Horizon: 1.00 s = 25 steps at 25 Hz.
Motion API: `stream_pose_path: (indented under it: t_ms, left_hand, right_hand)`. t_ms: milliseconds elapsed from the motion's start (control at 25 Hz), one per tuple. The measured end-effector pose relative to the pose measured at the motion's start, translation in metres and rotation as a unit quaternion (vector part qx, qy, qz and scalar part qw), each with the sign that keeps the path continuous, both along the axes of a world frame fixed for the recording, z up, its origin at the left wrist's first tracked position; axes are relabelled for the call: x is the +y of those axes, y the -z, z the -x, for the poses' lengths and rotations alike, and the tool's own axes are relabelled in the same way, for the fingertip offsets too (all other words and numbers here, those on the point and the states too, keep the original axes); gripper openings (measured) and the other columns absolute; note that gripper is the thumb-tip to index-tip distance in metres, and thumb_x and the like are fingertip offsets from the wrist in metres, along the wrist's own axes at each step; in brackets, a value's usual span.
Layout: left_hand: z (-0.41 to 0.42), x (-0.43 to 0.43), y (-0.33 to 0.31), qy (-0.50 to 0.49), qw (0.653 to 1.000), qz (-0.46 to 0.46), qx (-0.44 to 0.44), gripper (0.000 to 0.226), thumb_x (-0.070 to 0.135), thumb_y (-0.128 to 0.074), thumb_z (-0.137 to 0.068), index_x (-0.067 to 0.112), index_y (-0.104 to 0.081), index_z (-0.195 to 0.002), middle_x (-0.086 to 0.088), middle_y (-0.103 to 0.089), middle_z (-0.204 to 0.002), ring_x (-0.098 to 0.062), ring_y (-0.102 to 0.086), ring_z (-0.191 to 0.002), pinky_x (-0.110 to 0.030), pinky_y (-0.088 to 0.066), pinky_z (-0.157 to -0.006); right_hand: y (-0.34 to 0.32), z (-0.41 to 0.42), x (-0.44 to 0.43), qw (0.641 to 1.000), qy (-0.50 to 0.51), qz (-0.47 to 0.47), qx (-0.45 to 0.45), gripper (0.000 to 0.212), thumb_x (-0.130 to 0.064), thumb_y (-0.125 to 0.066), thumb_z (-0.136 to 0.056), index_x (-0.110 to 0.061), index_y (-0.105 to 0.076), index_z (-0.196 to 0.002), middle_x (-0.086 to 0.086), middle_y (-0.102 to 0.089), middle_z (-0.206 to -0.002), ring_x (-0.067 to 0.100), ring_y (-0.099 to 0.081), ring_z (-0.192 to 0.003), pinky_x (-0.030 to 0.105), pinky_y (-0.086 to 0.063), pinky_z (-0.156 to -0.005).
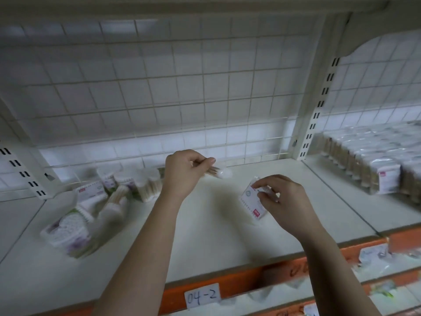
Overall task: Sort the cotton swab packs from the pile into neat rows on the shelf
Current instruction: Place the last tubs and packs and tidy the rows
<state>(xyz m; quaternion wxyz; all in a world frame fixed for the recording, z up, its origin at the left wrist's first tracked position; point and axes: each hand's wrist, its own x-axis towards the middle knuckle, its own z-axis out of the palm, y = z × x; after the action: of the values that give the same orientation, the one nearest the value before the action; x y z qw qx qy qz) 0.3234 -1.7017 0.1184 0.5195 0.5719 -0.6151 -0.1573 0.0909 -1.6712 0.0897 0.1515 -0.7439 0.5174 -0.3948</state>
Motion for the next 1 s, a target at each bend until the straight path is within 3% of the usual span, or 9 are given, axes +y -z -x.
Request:
stream_pose_path:
  t_ms: [320, 480, 560, 760, 840, 1000]
  left_hand:
    - [0.120, 0.016, 0.003, 0.024, 0.999, -0.018, 0.037, 0.011, 0.010, -0.082, -0.068, 0.015, -0.072, -0.071, 0.010, -0.069, -0.071, 0.000, -0.061, -0.070, -0.011, -0.043, -0.066]
    - [0.173, 0.020, 0.008, 0.056, 0.997, -0.010, 0.044, 0.027, 0.001, -0.079, -0.068, 0.023, -0.071, -0.082, 0.010, -0.062, -0.077, -0.007, -0.061, -0.075, -0.032, -0.054, -0.077]
    - [0.193, 0.021, 0.011, 0.060, 0.998, 0.002, 0.030, 0.033, -0.001, -0.078, -0.068, 0.024, -0.072, -0.088, 0.013, -0.060, -0.084, -0.008, -0.061, -0.084, -0.036, -0.055, -0.080]
    - [0.242, 0.026, 0.019, 0.081, 0.995, -0.006, 0.051, 0.044, -0.007, -0.078, -0.067, 0.021, -0.071, -0.099, 0.007, -0.055, -0.102, -0.003, -0.059, -0.095, -0.024, -0.055, -0.075]
    - [0.253, 0.025, 0.022, 0.082, 0.995, -0.018, 0.060, 0.042, -0.005, -0.079, -0.068, 0.022, -0.071, -0.100, 0.007, -0.059, -0.108, -0.003, -0.061, -0.094, -0.021, -0.054, -0.077]
    - [0.265, 0.017, 0.021, 0.080, 0.990, -0.055, 0.103, 0.031, 0.003, -0.076, -0.075, 0.026, -0.072, -0.095, 0.012, -0.068, -0.093, -0.011, -0.068, -0.081, -0.024, -0.056, -0.073]
  right_hand:
    - [-0.008, 0.117, 0.012, 1.000, -0.008, -0.010, 0.007, 0.028, -0.004, -0.062, -0.079, -0.028, -0.070, -0.091, -0.021, -0.059, -0.095, -0.012, -0.053, -0.085, 0.005, -0.040, -0.065]
    - [-0.013, 0.177, 0.012, 1.000, -0.015, -0.008, 0.015, 0.029, -0.004, -0.061, -0.080, -0.029, -0.069, -0.091, -0.016, -0.061, -0.098, -0.012, -0.053, -0.085, 0.005, -0.038, -0.063]
    - [-0.013, 0.199, 0.012, 0.999, -0.022, -0.006, 0.026, 0.030, -0.003, -0.059, -0.081, -0.030, -0.068, -0.092, -0.018, -0.060, -0.098, -0.006, -0.056, -0.085, 0.007, -0.038, -0.064]
    - [-0.016, 0.247, 0.015, 0.999, -0.021, -0.004, 0.047, 0.028, -0.003, -0.057, -0.085, -0.027, -0.065, -0.096, -0.016, -0.056, -0.096, -0.010, -0.054, -0.083, 0.011, -0.040, -0.058]
    - [-0.017, 0.261, 0.013, 0.999, -0.014, -0.004, 0.052, 0.026, -0.005, -0.058, -0.086, -0.028, -0.063, -0.098, -0.010, -0.059, -0.097, -0.002, -0.057, -0.079, 0.018, -0.044, -0.056]
    - [-0.024, 0.279, 0.002, 0.999, 0.008, -0.005, 0.051, 0.033, -0.007, -0.062, -0.084, -0.031, -0.059, -0.107, -0.006, -0.062, -0.100, 0.003, -0.058, -0.080, 0.026, -0.048, -0.062]
